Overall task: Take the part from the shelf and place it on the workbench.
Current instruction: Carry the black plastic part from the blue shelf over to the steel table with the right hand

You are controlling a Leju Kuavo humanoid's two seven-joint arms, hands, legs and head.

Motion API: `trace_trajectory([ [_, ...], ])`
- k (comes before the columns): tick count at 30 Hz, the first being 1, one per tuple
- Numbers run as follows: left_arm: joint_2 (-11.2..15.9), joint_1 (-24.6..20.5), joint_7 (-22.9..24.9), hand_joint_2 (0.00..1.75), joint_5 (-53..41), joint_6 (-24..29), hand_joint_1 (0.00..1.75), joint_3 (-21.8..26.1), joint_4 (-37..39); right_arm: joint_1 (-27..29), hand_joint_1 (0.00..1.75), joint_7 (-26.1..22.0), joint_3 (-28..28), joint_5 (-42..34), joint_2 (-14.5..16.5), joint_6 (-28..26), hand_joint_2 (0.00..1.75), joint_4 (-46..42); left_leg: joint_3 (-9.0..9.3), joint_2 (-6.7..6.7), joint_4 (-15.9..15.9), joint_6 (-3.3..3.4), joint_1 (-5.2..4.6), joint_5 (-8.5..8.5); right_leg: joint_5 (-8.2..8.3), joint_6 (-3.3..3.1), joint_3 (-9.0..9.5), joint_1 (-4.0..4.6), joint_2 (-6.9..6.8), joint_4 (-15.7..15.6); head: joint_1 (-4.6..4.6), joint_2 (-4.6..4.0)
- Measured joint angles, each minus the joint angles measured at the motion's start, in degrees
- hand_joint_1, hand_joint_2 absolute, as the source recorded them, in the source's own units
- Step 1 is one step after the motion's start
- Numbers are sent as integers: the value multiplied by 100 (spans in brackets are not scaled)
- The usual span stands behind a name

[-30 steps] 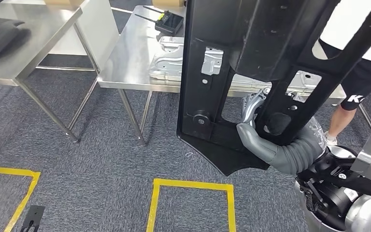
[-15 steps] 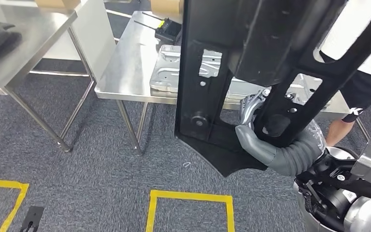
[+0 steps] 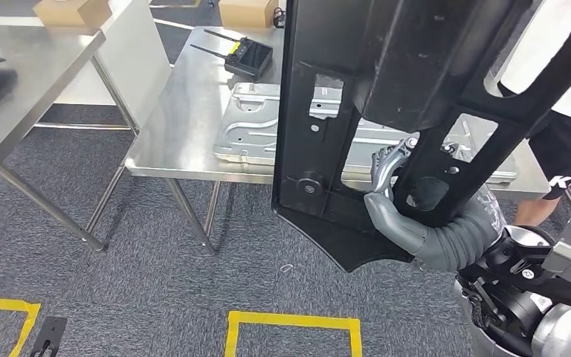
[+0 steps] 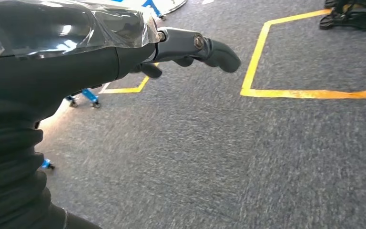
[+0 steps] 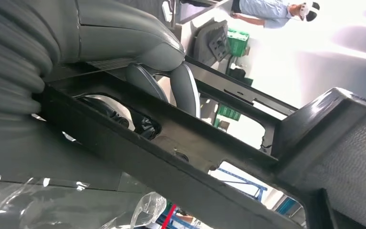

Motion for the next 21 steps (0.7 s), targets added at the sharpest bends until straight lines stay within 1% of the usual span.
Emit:
trace_trajectory([
  [1, 0, 10, 1, 175, 0, 1, 0, 1, 0, 8, 175, 1, 1, 1, 2, 0, 175, 0, -217, 0, 195, -5, -4, -201, -66, -6, 70, 5, 12, 0, -1, 0],
  [2, -1, 20, 2, 175, 0, 2, 0, 1, 0, 14, 175, 1, 1, 1, 2, 0, 175, 0, -359, 0, 234, -5, -8, -359, -136, -7, 153, 10, 25, 0, -1, 0],
  [3, -1, 25, 4, 175, 0, 2, 0, 1, 0, 18, 175, 2, 1, 2, 3, 0, 175, 0, -419, 1, 100, 5, -12, -404, -212, -4, 251, 17, 34, 0, -1, 0],
  [4, -1, 29, 7, 175, 0, 2, 0, 1, 0, 20, 175, 2, 1, 2, 3, 0, 175, 0, -406, 0, -184, 21, -20, -285, -293, 4, 358, 21, 40, 0, -1, 0],
  [5, 0, 34, 10, 175, 0, 2, 0, 1, 0, 22, 175, 2, 1, 2, 4, 0, 175, 1, -348, 1, -559, 45, -32, 20, -373, 15, 454, 23, 43, -5, -1, 0],
  [6, 3, 45, 13, 175, -1, 2, 0, 1, 0, 24, 175, 2, 2, 2, 4, 0, 175, 1, -290, 0, -962, 69, -55, 402, -456, 35, 542, 34, 53, 2, -3, 0],
  [7, 5, 58, 16, 175, -1, 2, 0, 1, 0, 26, 175, 4, 3, 2, 4, -1, 175, 1, -227, 0, -1257, 97, -71, 731, -543, 56, 610, 44, 71, -1, -3, 0],
  [8, 8, 71, 19, 175, -1, 1, 0, 2, 0, 26, 175, 7, 4, 4, 4, -1, 175, -2, -179, 0, -1443, 125, -83, 966, -609, 80, 672, 54, 89, 1, -3, 0],
  [9, 9, 72, 21, 175, -1, 1, 0, 2, 0, 22, 175, 8, 5, 8, 4, -2, 175, -5, -140, 1, -1521, 156, -92, 1042, -645, 105, 715, 66, 106, 29, -3, 0],
  [10, 8, 61, 22, 175, 0, 0, 0, 3, 0, 16, 175, 9, 4, 11, 3, -2, 175, -11, -85, 3, -1515, 194, -79, 1028, -654, 122, 727, 68, 113, 85, -1, 0],
  [11, 7, 47, 22, 175, -1, 1, 0, 3, 0, 8, 175, 9, 4, 15, 2, -3, 175, -17, -38, 1, -1520, 230, -72, 1005, -614, 147, 685, 66, 98, 230, 1, 0],
  [12, 6, 30, 22, 175, -1, 3, 0, 4, 0, 3, 175, 8, 3, 16, 2, -3, 175, -21, 19, 3, -1521, 271, -63, 964, -571, 176, 539, 62, 77, 498, 2, 0],
  [13, 5, 21, 22, 175, -2, 4, 0, 3, 0, 3, 175, 8, 3, 17, 1, -4, 175, -24, 82, 4, -1523, 303, -53, 915, -575, 213, 321, 49, 56, 850, 3, 0],
  [14, 3, 19, 22, 175, -2, 4, 0, 3, 0, 6, 175, 8, 3, 19, 1, -4, 175, -24, 143, 4, -1525, 327, -50, 855, -645, 255, 49, 31, 35, 1237, 4, 0],
  [15, 1, 19, 22, 175, -1, 3, 0, 2, 0, 12, 175, 8, 3, 19, 1, -4, 175, -24, 211, 6, -1525, 339, -44, 788, -807, 292, -228, 11, 27, 1582, 5, 0],
  [16, -1, 21, 22, 175, -1, 2, 0, 2, 0, 18, 175, 9, 3, 20, 0, -4, 175, -24, 284, 1, -1525, 338, -35, 718, -1019, 325, -455, -10, 24, 1795, 6, 0],
  [17, -2, 22, 22, 175, 0, 2, 0, 3, 0, 20, 175, 9, 3, 20, 0, -4, 175, -24, 372, -6, -1525, 330, -23, 641, -1211, 350, -612, -31, 21, 1851, 8, 0],
  [18, -2, 24, 22, 175, 0, 2, 0, 4, 0, 22, 175, 10, 3, 21, 0, -4, 175, -24, 475, -17, -1525, 317, -8, 556, -1314, 368, -692, -50, 17, 1746, 8, 0],
  [19, -2, 25, 22, 175, 0, 2, 0, 5, 0, 23, 175, 10, 3, 21, 0, -4, 175, -24, 590, -28, -1525, 298, 8, 467, -1262, 382, -703, -67, 10, 1496, 8, 0],
  [20, -2, 27, 22, 175, 0, 2, 0, 5, 0, 25, 175, 10, 3, 21, 0, -4, 175, -23, 703, -37, -1529, 274, 23, 373, -999, 387, -665, -81, -4, 1130, 9, 0],
  [21, -2, 25, 22, 175, -1, 2, 0, 4, 0, 29, 175, 10, 3, 21, 0, -4, 175, -21, 808, -45, -1522, 246, 31, 281, -572, 380, -625, -89, -25, 715, 10, 0],
])
